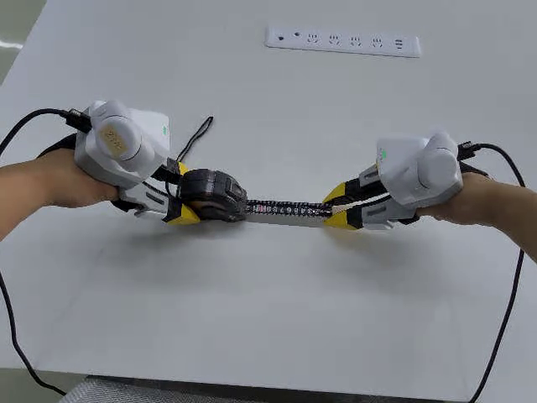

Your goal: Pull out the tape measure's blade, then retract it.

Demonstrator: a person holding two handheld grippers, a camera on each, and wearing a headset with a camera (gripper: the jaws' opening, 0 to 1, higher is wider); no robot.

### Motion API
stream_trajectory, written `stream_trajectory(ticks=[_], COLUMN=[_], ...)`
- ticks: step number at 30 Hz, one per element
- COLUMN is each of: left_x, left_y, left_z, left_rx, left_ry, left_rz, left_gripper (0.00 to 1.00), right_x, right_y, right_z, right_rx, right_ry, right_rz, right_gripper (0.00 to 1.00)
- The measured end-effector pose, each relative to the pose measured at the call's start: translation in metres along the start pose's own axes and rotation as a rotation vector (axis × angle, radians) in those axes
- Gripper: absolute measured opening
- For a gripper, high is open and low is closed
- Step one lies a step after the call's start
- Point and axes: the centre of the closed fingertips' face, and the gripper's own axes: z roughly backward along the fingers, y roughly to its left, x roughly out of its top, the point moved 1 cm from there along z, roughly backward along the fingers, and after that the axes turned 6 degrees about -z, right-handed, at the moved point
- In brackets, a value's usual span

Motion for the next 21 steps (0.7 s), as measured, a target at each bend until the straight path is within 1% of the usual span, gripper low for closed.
stream_trajectory(ticks=[21], left_x=[0.000], left_y=[-0.001], left_z=[0.000], left_rx=[0.000], left_ry=[0.004], left_rz=[0.000], left_gripper=[0.29], right_x=[-0.011], right_y=[0.001], right_z=[0.012], right_rx=[-0.001], right_ry=[0.007], right_rz=[-0.007], right_gripper=[0.12])
